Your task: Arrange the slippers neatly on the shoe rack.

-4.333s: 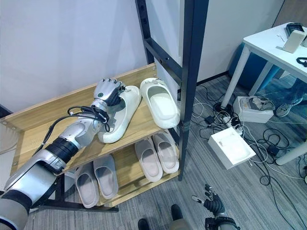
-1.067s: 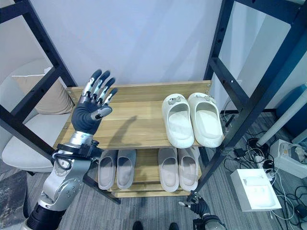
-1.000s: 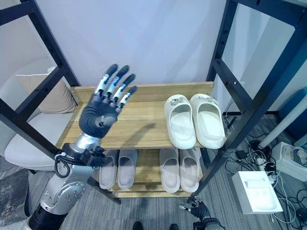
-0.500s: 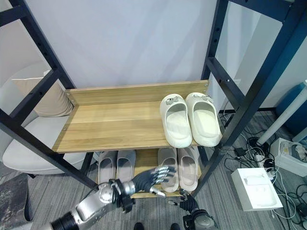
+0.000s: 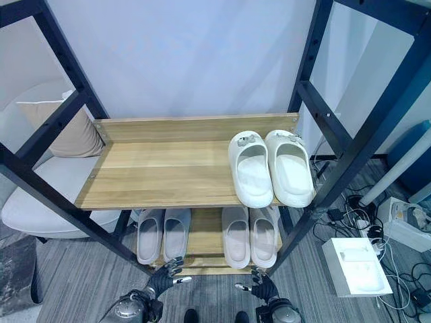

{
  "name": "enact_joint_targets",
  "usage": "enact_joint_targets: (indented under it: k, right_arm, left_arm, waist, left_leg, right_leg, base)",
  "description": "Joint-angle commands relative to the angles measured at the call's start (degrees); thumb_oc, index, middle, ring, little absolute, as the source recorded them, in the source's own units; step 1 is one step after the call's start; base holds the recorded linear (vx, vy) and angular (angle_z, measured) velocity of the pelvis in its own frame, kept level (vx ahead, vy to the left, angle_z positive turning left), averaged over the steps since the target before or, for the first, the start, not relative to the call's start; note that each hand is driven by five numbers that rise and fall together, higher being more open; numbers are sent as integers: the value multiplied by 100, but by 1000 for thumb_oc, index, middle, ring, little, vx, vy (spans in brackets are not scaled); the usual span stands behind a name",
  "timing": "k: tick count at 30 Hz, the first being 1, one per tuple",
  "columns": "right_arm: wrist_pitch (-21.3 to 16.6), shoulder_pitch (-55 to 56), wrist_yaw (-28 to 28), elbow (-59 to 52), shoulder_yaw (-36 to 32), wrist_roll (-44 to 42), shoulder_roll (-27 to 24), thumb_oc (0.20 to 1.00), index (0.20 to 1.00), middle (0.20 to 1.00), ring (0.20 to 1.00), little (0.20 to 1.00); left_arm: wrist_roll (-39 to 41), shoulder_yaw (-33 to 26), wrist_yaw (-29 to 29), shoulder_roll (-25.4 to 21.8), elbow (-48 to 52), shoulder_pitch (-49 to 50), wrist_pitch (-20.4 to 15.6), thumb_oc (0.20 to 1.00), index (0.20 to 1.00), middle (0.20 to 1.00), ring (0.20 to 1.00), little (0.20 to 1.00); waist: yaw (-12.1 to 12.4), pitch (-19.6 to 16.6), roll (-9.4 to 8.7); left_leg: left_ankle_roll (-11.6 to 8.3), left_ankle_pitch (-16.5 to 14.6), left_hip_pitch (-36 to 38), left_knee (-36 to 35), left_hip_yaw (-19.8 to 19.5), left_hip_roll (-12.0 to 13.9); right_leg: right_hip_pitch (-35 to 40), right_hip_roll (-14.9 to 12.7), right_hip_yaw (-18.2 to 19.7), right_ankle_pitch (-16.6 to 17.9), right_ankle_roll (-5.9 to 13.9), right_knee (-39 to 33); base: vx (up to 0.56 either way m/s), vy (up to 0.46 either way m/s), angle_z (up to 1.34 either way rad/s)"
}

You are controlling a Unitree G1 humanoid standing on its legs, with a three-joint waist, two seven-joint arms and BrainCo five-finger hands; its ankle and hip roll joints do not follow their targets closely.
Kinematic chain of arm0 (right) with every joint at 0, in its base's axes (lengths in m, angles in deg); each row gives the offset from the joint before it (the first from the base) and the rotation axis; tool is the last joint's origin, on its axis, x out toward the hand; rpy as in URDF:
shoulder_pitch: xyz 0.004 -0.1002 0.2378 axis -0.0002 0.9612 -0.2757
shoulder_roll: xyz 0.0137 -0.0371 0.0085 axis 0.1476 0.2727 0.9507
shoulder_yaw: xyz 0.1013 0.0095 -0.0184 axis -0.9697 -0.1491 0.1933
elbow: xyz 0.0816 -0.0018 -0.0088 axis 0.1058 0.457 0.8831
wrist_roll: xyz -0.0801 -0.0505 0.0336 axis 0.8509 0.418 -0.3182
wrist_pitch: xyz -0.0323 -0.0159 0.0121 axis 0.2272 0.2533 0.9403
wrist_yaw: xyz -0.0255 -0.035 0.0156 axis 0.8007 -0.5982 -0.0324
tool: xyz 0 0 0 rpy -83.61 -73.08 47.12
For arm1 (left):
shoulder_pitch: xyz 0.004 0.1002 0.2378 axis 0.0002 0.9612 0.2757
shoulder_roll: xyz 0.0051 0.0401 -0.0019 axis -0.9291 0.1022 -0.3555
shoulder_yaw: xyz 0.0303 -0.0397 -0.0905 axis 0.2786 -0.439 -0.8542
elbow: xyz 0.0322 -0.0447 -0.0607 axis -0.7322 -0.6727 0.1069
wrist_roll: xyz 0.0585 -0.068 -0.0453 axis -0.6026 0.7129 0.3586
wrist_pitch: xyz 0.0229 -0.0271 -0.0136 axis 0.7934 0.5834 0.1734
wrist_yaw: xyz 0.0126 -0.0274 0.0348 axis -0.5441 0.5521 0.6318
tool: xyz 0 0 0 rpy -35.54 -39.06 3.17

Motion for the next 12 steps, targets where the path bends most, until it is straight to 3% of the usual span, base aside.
enact_joint_targets:
  k: [1, 11, 12]
  right_arm:
    - [-231, -225, 130, -188, -73, -203, 147, 1000, 1000, 1000, 1000, 1000]
    - [-320, -198, 265, 166, -115, -312, 325, 1000, 1000, 1000, 1000, 1000]
    - [-324, 132, 152, -123, -328, -365, 76, 1000, 1000, 1000, 1000, 1000]
  left_arm:
    - [63, -149, 197, 40, -123, -407, -367, 1000, 1000, 1000, 1000, 1000]
    - [-69, -661, 647, 298, -871, -465, -458, 1000, 1000, 1000, 1000, 1000]
    - [-59, -828, 638, 230, -788, -367, -441, 1000, 1000, 1000, 1000, 1000]
  waist:
    - [107, 115, -305]
    - [157, 97, -313]
    - [113, 113, -331]
  left_leg:
    - [-14, -500, 399, 30, 45, -112]
    - [-6, -520, 439, 37, 76, -115]
    - [-11, -518, 441, 29, 112, -106]
  right_leg:
    - [72, -247, -95, -378, 407, 7]
    - [92, -236, -66, -393, 401, 7]
    - [82, -230, -38, -385, 404, 7]
  base:
    - [0, 0, 0]
    - [0, 0, 0]
    - [0, 0, 0]
